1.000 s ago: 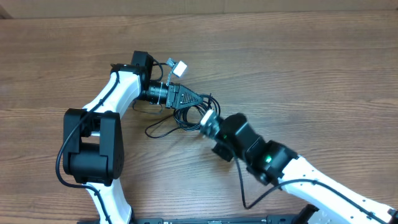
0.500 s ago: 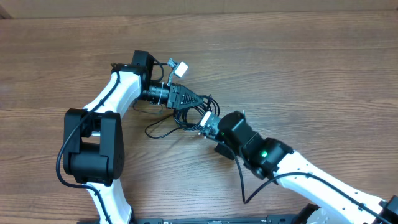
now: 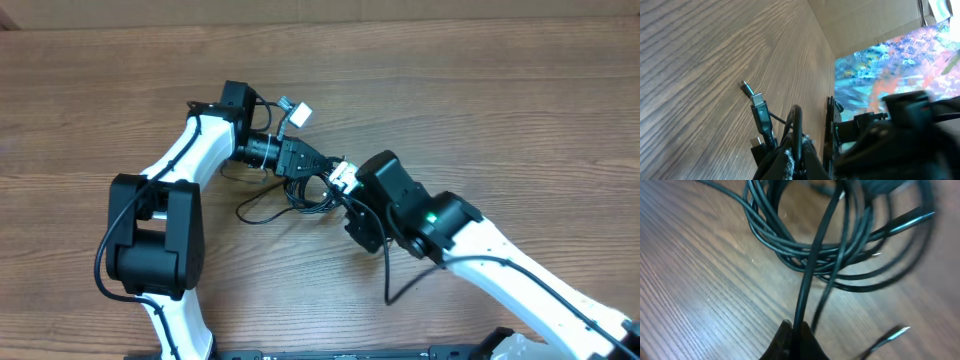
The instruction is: Untangle cables
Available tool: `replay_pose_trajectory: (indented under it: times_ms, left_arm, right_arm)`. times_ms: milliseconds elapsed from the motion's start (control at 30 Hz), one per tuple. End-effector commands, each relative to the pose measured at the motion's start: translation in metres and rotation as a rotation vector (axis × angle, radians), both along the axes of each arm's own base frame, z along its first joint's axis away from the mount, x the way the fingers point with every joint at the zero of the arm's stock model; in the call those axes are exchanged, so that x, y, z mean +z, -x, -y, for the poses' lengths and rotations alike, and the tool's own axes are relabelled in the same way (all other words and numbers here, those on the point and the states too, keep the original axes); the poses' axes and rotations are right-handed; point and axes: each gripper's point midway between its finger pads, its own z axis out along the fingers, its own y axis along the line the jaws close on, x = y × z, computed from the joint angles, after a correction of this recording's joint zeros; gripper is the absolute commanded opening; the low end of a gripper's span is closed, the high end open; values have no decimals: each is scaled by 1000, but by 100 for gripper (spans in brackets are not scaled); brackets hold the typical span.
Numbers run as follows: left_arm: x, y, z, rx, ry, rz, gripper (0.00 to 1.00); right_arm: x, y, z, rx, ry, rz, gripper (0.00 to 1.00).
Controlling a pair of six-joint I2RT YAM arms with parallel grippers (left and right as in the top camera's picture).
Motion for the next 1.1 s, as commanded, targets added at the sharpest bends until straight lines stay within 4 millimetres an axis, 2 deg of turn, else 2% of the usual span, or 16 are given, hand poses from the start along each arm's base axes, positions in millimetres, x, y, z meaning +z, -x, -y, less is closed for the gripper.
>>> replay_pose_trajectory:
  times_ms: [0,100,167,300,400,567,600,700,767,800,900,967,1067]
  left_arm:
    - [4,0,5,-16,32,11,5]
    - [4,0,5,-17,31,13,4]
    - [4,0,5,-18,29,19,4]
    - [1,-1,5,-17,14,21,4]
    - [0,-1,4,-15,6,21,4]
    - [-5,-7,4,35,-39,-75,4]
    - [-9,-10,3,63,-73,-124,4]
    - [-29,-21,-5,200,-225,-321,4]
    - [-45,-27,-14,313,-336,-444,4]
    - [-55,-30,-20,384,-401,-506,4]
    - [-66,-32,-30,492,-483,-608,4]
    - [-68,-32,-32,531,-499,-663,4]
    - [-69,-33,-32,567,-500,-720,4]
  right_arm:
    - [-22,3,-10,-15,0,-107,3]
    - [-37,-1,-13,-19,26,-141,4]
    - [-37,-8,-19,-30,18,-139,4]
    - [-14,-26,-30,-59,-25,-91,4]
    - [7,-43,-28,-136,-27,-48,6]
    - [24,-44,-25,-163,-12,-57,12]
    - [24,-43,-24,-165,-9,-61,16]
    - [25,-45,-24,-208,-20,-69,48]
    - [27,-46,-26,-211,-35,-67,53]
    - [29,-48,-29,-237,-60,-74,54]
    - [35,-51,-40,-281,-138,-99,51]
    - [41,-53,-50,-270,-190,-102,45]
    - [46,-57,-56,-259,-220,-83,42]
